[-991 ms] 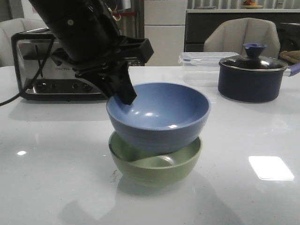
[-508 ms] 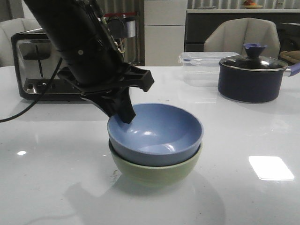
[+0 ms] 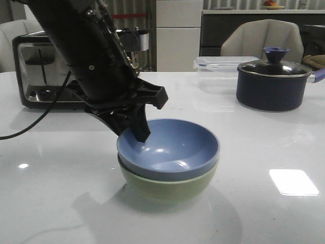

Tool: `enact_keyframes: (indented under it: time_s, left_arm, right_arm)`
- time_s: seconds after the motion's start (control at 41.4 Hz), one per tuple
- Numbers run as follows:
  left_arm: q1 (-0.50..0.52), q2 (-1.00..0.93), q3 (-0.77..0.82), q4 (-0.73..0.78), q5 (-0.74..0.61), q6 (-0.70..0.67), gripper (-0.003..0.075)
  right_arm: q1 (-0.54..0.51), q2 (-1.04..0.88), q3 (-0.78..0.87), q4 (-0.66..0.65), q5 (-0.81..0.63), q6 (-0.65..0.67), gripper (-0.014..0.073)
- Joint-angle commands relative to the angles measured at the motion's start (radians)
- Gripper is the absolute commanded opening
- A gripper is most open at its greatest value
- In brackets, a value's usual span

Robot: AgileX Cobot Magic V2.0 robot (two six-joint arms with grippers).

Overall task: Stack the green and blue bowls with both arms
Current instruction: 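Open the left gripper and withdraw it from the stacked bowls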

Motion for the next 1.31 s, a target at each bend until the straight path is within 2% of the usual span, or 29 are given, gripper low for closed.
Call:
enact_keyframes:
  time_s: [0.0, 0.218, 0.459, 0.967, 1.112, 1.281]
  left_arm:
    - [-0.008, -0.057, -0.03, -0.012, -0.039, -0.007, 0.0445]
    - [-0.008, -0.175, -0.03, 0.002, -0.013, -0.007, 0.0457]
    - [-0.008, -0.391, 0.001, 0.099, 0.049, -0.007, 0.0457]
    - [-0.008, -0.915, 0.446, 0.125, 0.009, -0.007, 0.0457]
    - [-0.008, -0.997, 0.53, 0.152, -0.018, -0.007, 0.0457]
    - [-0.008, -1.032, 0.556, 0.208, -0.018, -0.007, 0.0457]
  right_arm:
    - [-0.001, -0.006, -0.027, 0.003, -0.059, -0.013, 0.0507]
    - [-0.001, -0.006, -0.027, 0.003, -0.059, -0.013, 0.0507]
    - [-0.001, -0.006, -0.027, 0.003, -0.059, -0.013, 0.0507]
    - [-0.001, -0.006, -0.027, 0.003, -0.059, -0.013, 0.0507]
    - [-0.001, -0.006, -0.027, 0.003, -0.063, -0.013, 0.0507]
    - [-0.001, -0.006, -0.027, 0.003, -0.092, -0.013, 0.0507]
